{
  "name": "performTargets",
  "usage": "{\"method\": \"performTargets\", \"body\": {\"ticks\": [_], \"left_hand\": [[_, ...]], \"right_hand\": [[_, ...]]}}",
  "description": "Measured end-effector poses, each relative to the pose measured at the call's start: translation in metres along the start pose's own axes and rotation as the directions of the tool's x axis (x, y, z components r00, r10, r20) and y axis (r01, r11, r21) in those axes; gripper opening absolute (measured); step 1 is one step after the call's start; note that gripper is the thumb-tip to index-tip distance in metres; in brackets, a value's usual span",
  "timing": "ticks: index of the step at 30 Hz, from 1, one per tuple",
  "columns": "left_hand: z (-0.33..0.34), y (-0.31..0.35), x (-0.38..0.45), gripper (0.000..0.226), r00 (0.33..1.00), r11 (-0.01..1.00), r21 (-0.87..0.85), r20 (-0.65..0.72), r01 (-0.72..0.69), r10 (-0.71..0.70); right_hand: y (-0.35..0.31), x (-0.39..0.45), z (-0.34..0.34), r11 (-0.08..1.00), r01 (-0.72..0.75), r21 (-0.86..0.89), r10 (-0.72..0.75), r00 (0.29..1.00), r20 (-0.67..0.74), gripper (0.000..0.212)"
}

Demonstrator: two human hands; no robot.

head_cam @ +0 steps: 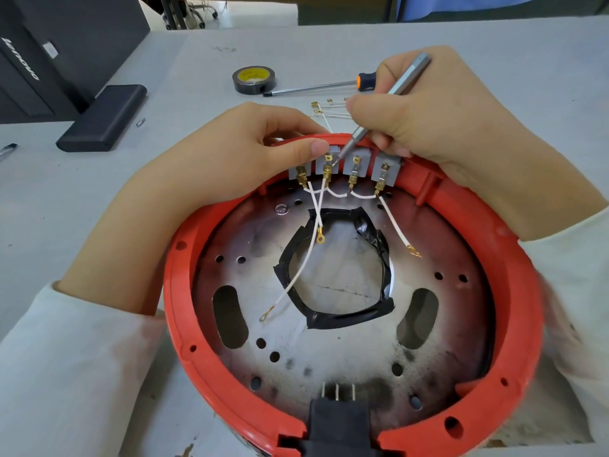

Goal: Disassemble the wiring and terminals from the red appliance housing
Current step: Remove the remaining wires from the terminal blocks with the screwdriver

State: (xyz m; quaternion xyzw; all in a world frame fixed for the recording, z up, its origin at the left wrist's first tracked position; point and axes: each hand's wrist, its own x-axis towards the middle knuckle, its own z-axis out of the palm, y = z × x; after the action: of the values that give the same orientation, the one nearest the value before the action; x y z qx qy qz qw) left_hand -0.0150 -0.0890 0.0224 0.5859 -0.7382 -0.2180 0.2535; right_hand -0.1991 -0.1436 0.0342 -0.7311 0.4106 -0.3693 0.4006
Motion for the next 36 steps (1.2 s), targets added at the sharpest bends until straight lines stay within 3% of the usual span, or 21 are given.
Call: {"method": "performTargets", "body": {"ticks": [5,11,19,28,36], "left_hand": [[0.0,-0.001,0.0,0.025,1.0,1.0,0.001,0.001,0.01,-0.01],[0.0,0.0,-0.001,0.023,1.0,1.0,-0.026,0.0,0.01,-0.01],[0.0,0.0,0.0,0.022,1.0,1.0,-0.014,-0.002,0.005,-0.005],[0.001,-0.001,0.001,0.023,1.0,1.0,-0.01,-0.003,0.012,-0.012],[0.0,-0.001,0.0,0.025,1.0,1.0,-0.008,0.004,0.01,-0.01]], "right_hand": [[0.0,0.001,0.001,1.0,-0.001,0.016,0.002,1.0,-0.004,0.034],[-0.001,-0.006,0.003,0.99,0.123,-0.062,-0.126,0.991,-0.04,0.031],[-0.003,-0.006,0.003,0.991,0.108,-0.081,-0.111,0.993,-0.033,0.031],[-0.001,0.002,0.0,0.999,-0.032,0.006,0.032,0.999,0.018,0.035],[0.0,0.004,0.002,0.999,-0.02,-0.036,0.021,0.999,0.027,0.032]]}}
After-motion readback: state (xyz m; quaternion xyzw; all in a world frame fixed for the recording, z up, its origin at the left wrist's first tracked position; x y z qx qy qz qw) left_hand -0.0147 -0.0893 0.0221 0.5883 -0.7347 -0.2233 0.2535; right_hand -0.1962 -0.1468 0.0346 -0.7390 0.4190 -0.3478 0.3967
